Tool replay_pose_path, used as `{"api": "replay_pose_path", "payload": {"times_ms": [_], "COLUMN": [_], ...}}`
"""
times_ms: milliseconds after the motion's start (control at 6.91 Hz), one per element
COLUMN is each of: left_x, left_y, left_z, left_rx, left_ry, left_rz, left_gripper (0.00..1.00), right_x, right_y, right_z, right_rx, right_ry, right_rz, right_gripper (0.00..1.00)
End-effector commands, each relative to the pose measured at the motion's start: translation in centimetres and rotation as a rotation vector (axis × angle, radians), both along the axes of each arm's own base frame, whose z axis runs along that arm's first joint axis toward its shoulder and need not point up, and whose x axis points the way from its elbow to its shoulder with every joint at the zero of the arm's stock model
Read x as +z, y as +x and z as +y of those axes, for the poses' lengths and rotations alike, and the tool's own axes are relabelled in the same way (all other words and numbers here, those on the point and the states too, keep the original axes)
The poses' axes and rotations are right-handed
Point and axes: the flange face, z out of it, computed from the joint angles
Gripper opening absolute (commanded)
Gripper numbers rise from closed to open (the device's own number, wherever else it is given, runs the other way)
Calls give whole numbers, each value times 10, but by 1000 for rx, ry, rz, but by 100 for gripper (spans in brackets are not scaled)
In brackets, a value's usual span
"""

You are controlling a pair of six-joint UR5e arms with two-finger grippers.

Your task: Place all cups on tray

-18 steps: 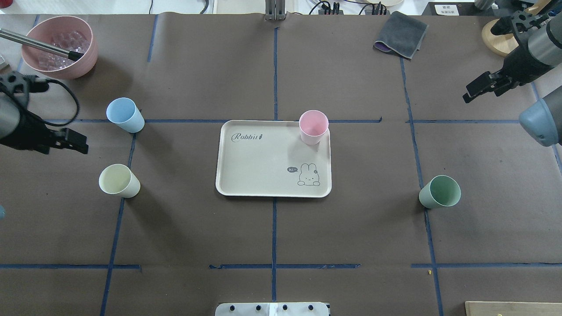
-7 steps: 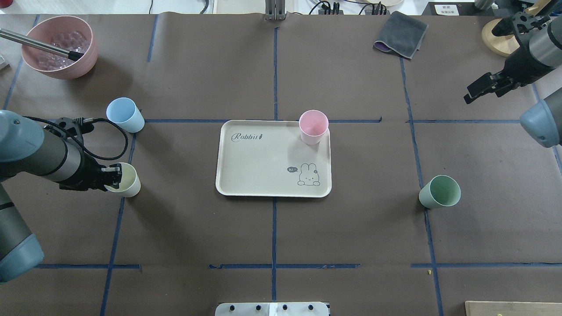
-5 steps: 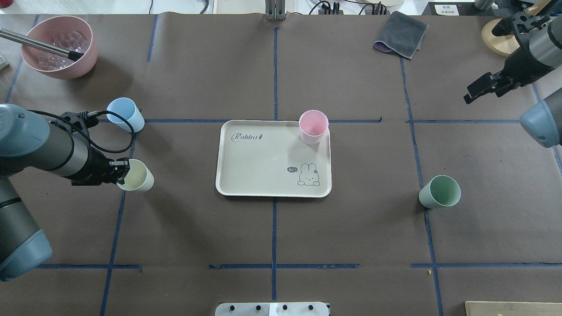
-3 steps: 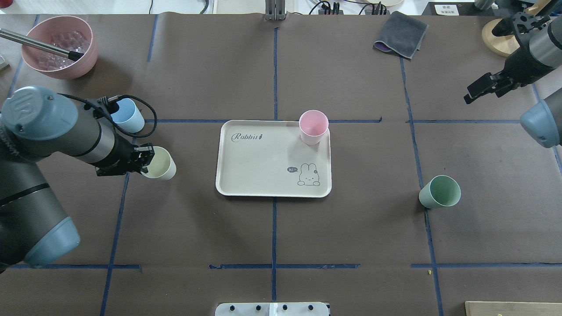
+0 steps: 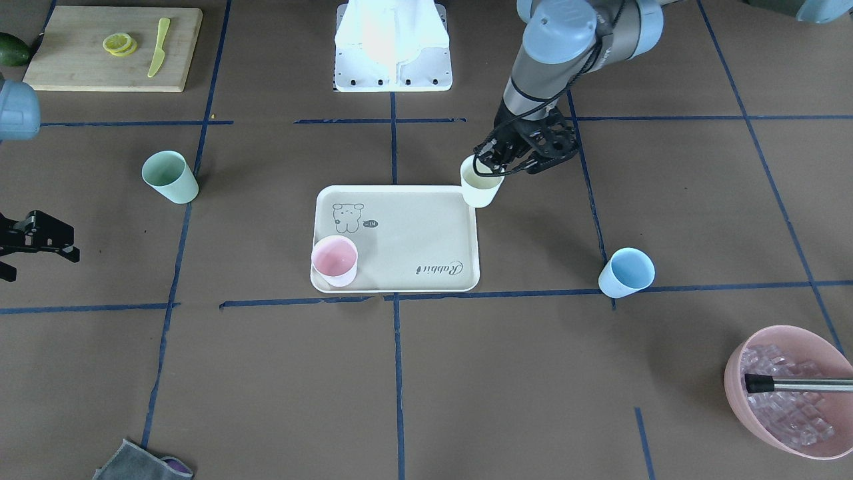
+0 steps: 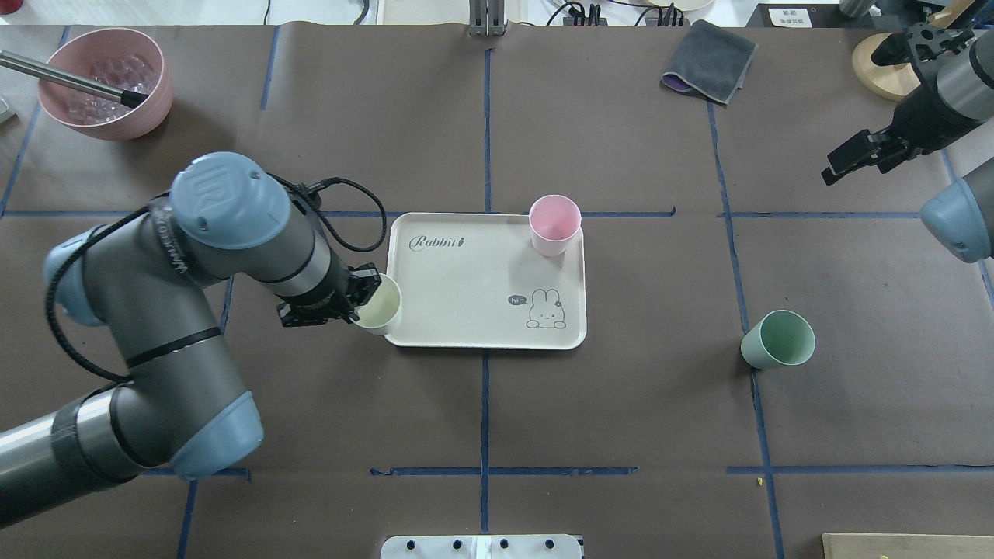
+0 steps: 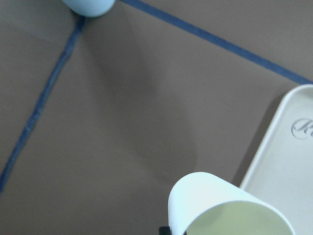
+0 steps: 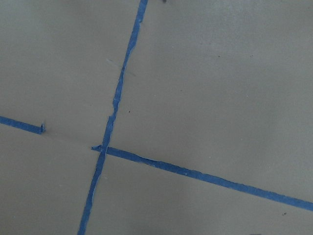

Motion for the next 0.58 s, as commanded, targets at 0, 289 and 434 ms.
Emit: {"api": "replay_pose_path", "payload": {"times_ms": [0,289,434], "left_x": [-24,-18,-21], "left_y": [46,46,44], "left_z": [0,-1,0], "left_rx": [-34,-33,-29], "left_ry": [-22,-21,-10], "left_rz": [-7,-11,-8], "left_gripper": [0,58,100], "right_x": [0,0,-7], "right_y": [0,0,2], "right_z": [0,1,3], "right_rx": [1,1,12], "right_ry": [0,-1,4], "right_rz": [2,0,-4], "right_gripper": [99,99,99]}}
